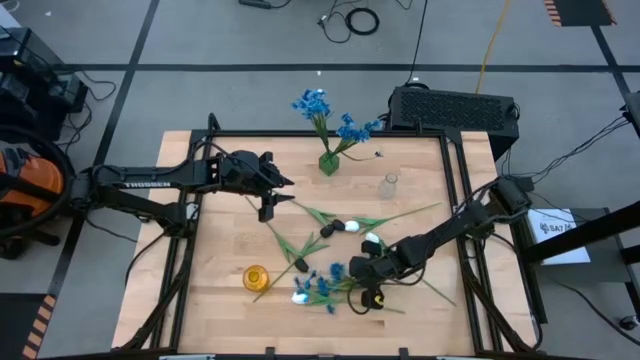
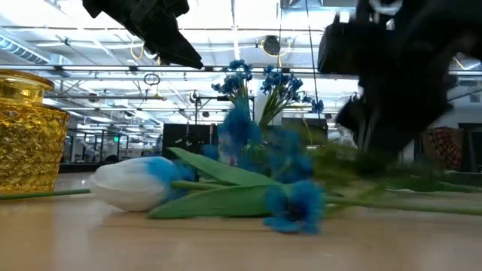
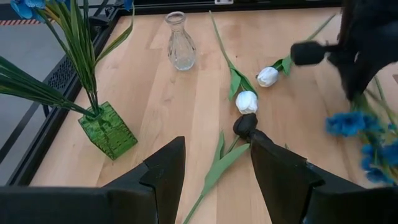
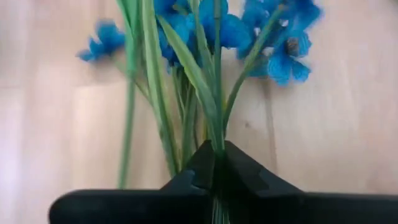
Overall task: Sort flowers into vase by color
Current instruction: Put the blue flowers into the green vase
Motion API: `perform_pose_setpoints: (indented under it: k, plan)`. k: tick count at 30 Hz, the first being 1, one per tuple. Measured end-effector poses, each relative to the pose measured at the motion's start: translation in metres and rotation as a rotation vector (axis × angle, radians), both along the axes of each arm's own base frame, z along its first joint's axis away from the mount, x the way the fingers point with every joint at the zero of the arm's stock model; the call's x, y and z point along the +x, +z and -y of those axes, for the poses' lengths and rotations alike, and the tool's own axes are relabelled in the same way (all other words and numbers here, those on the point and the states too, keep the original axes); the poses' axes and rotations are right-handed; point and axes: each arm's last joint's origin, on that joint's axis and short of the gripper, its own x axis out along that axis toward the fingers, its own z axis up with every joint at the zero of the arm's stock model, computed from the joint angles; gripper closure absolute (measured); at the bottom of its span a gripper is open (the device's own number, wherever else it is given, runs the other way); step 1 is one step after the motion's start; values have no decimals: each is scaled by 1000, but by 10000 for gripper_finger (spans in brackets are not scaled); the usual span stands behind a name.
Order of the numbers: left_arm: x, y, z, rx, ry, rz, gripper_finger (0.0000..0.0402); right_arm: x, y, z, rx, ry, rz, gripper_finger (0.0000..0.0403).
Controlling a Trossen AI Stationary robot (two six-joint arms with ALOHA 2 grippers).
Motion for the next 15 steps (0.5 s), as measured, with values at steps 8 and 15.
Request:
perform_pose_setpoints:
  k: [8, 15]
  plan:
    - [0, 0, -2, 53, 35, -8, 212, -38, 84, 20, -20, 5, 171, 398]
    - [-1, 0, -3, 80, 74, -14, 212, -80, 171, 45, -128, 9, 644, 396]
